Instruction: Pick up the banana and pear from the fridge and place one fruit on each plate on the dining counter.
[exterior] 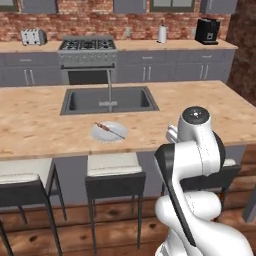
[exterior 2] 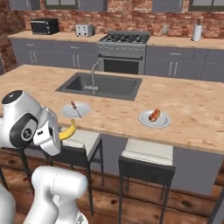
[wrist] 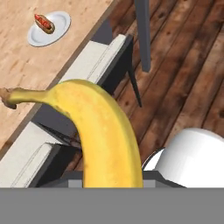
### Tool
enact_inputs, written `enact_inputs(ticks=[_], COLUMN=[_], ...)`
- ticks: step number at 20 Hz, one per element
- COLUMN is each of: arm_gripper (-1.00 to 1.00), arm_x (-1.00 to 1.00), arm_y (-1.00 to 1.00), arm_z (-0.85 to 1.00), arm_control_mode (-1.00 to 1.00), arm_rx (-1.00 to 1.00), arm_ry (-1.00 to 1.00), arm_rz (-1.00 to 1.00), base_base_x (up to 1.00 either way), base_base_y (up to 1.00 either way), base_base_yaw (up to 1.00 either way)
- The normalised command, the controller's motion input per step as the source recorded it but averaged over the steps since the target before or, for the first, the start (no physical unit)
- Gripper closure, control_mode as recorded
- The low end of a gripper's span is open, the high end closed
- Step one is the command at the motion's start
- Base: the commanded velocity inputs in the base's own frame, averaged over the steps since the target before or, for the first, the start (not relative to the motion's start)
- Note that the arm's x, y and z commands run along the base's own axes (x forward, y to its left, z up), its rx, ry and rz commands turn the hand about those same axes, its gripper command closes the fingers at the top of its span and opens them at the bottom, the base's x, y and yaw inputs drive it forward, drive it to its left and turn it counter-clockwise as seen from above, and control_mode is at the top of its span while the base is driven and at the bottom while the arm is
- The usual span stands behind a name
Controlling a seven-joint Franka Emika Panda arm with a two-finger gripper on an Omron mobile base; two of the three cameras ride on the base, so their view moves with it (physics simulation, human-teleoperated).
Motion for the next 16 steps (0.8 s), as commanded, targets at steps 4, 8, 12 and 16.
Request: enact_inputs(ticks=[4,8,12,16], arm_gripper=[1.00,1.00,1.00,1.00], arm_x=[0.00,0.00,0.00,0.00], arm_y=[0.00,0.00,0.00,0.00], arm_z=[0.00,0.00,0.00,0.00], arm_control_mode=[1.00,1.00,1.00,1.00], arm_rx=[0.00,0.00,0.00,0.00], arm_ry=[0.00,0.00,0.00,0.00], arm_rz=[0.00,0.00,0.00,0.00], base_base_x=[0.33,0.39,0.35,0.29], base_base_y=[-0.65,-0.55,-0.50,-0.54], base_base_yaw=[-0.05,0.00,0.00,0.00])
